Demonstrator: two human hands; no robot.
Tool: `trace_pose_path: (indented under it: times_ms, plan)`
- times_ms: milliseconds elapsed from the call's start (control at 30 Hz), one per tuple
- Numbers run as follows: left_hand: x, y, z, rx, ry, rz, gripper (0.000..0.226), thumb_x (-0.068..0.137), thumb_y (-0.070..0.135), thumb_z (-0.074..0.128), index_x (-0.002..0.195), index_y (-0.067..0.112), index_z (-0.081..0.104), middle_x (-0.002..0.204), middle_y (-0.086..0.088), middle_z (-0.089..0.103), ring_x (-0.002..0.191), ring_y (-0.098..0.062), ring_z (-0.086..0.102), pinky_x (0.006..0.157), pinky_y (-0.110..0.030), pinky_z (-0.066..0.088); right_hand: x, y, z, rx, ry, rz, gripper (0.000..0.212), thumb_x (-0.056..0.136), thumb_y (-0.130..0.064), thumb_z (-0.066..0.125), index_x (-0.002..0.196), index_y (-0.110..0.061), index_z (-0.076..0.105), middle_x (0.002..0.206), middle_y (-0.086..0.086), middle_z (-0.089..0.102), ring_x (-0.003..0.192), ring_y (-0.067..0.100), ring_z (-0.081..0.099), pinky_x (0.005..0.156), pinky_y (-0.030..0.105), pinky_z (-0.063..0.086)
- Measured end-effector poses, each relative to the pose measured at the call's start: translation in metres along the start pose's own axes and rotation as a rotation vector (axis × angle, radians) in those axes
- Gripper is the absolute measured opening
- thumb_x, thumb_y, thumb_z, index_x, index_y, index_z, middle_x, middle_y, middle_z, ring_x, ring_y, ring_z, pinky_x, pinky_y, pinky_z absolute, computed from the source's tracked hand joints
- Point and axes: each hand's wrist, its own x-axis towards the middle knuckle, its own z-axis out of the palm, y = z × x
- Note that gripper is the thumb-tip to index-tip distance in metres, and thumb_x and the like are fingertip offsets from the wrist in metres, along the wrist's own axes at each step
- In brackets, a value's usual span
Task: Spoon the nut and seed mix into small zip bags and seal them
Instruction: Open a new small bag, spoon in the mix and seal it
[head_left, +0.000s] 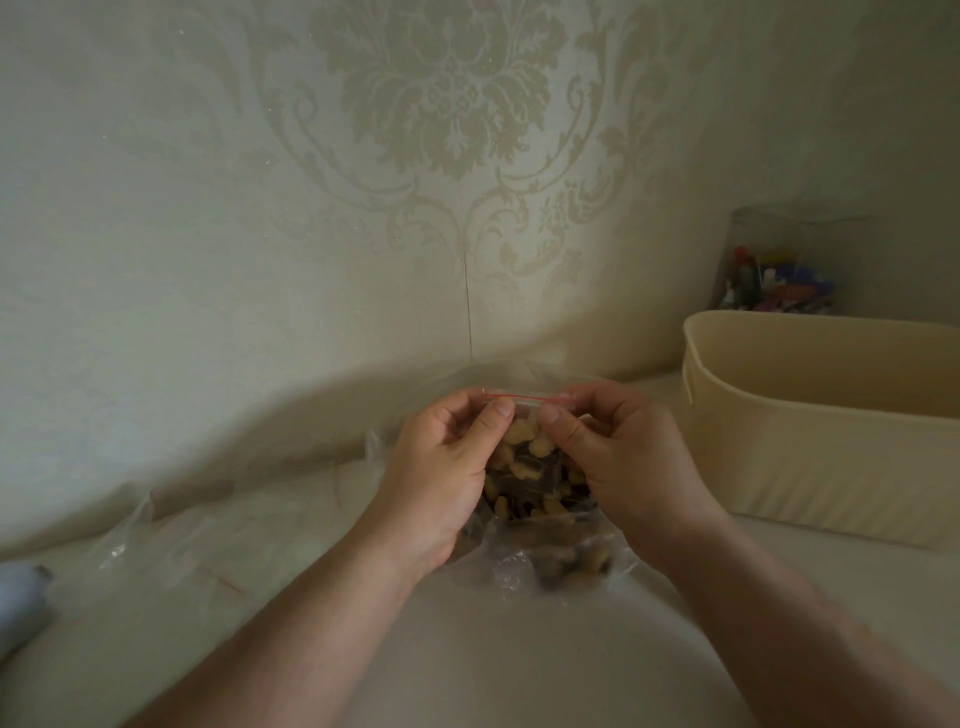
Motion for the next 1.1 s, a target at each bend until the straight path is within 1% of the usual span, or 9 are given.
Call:
trace_pose_path:
  times_ms: [67, 133, 233, 367, 567, 667, 800, 933, 1100]
  plan:
    - [0.0001, -0.0001, 0.0004, 0.003, -0.010, -0.004, 0.023, 0.099, 0.025, 0.070, 0.110, 0.005, 0.077, 0.108, -0.023, 0.076, 0.106, -0.043, 0.071, 0.101, -0.058, 0.056, 0.0004, 0.0002, 0.0011, -0.008, 0.019, -0.001, 0.008, 0.096, -0.015, 0.073, 0.090, -0.020, 0.075, 0.078, 0.010, 0.078, 0.071, 0.022, 0.074, 0.069, 0.040, 0.064]
    - [-0.0011, 0.0006, 0.0012, 0.009, -0.005, -0.010, 0.018, 0.101, 0.020, 0.068, 0.108, 0.006, 0.077, 0.105, -0.019, 0.077, 0.099, -0.033, 0.073, 0.097, -0.051, 0.058, 0.0011, 0.0000, 0.0012, -0.014, 0.033, -0.006, 0.010, 0.096, -0.015, 0.073, 0.088, -0.020, 0.075, 0.078, 0.010, 0.078, 0.072, 0.024, 0.074, 0.072, 0.046, 0.064]
    - [-0.0025, 0.0019, 0.0016, -0.012, -0.018, -0.023, 0.018, 0.098, 0.020, 0.069, 0.108, 0.009, 0.078, 0.106, -0.014, 0.079, 0.106, -0.034, 0.073, 0.101, -0.050, 0.058, 0.0017, -0.0004, 0.0000, -0.008, 0.026, -0.014, 0.006, 0.096, -0.016, 0.072, 0.090, -0.017, 0.075, 0.078, 0.009, 0.077, 0.075, 0.027, 0.075, 0.076, 0.050, 0.065]
    - [-0.0033, 0.0051, 0.0024, -0.017, -0.017, -0.007, 0.013, 0.097, 0.014, 0.069, 0.105, 0.009, 0.078, 0.102, -0.010, 0.080, 0.103, -0.028, 0.076, 0.102, -0.047, 0.058, 0.0014, -0.0023, 0.0000, -0.019, 0.017, -0.015, 0.007, 0.096, -0.016, 0.071, 0.091, -0.016, 0.076, 0.081, 0.009, 0.078, 0.076, 0.027, 0.077, 0.074, 0.045, 0.065]
    - [-0.0046, 0.0051, 0.0014, -0.003, -0.050, 0.024, 0.015, 0.094, 0.016, 0.073, 0.106, 0.010, 0.079, 0.103, -0.010, 0.080, 0.104, -0.028, 0.075, 0.099, -0.042, 0.059, 0.0001, -0.0016, -0.0003, -0.003, 0.027, -0.007, 0.010, 0.098, -0.015, 0.070, 0.092, -0.015, 0.077, 0.086, 0.018, 0.077, 0.085, 0.041, 0.075, 0.078, 0.051, 0.065]
    - [-0.0041, 0.0047, 0.0025, -0.002, -0.032, 0.032, 0.009, 0.096, 0.013, 0.071, 0.100, 0.015, 0.079, 0.100, -0.010, 0.080, 0.100, -0.026, 0.076, 0.094, -0.041, 0.060, -0.0011, -0.0040, 0.0025, 0.013, 0.014, -0.002, 0.016, 0.098, -0.014, 0.070, 0.085, -0.021, 0.078, 0.083, 0.014, 0.078, 0.079, 0.032, 0.077, 0.075, 0.047, 0.066]
    - [-0.0038, 0.0040, 0.0028, -0.013, -0.043, 0.048, 0.013, 0.100, 0.009, 0.066, 0.097, 0.014, 0.078, 0.099, -0.010, 0.080, 0.096, -0.023, 0.076, 0.090, -0.038, 0.061, -0.0018, -0.0027, 0.0031, -0.017, -0.015, 0.002, 0.013, 0.096, -0.017, 0.073, 0.088, -0.024, 0.079, 0.081, 0.010, 0.078, 0.077, 0.028, 0.076, 0.074, 0.052, 0.062]
    - [-0.0055, 0.0041, 0.0044, -0.022, -0.110, 0.043, 0.014, 0.102, 0.007, 0.062, 0.106, 0.002, 0.074, 0.104, -0.015, 0.079, 0.103, -0.030, 0.076, 0.091, -0.037, 0.062, -0.0034, -0.0034, 0.0048, 0.007, -0.027, -0.010, 0.011, 0.094, -0.013, 0.073, 0.088, -0.021, 0.079, 0.084, 0.007, 0.080, 0.078, 0.020, 0.078, 0.071, 0.034, 0.064]
    - [-0.0052, 0.0026, 0.0053, -0.018, -0.086, 0.026, 0.016, 0.100, 0.008, 0.065, 0.096, 0.015, 0.078, 0.100, -0.015, 0.079, 0.098, -0.028, 0.075, 0.093, -0.043, 0.060, -0.0035, -0.0044, 0.0032, -0.015, -0.027, -0.020, 0.007, 0.095, -0.012, 0.072, 0.091, -0.015, 0.076, 0.083, 0.005, 0.080, 0.078, 0.019, 0.078, 0.071, 0.028, 0.063]
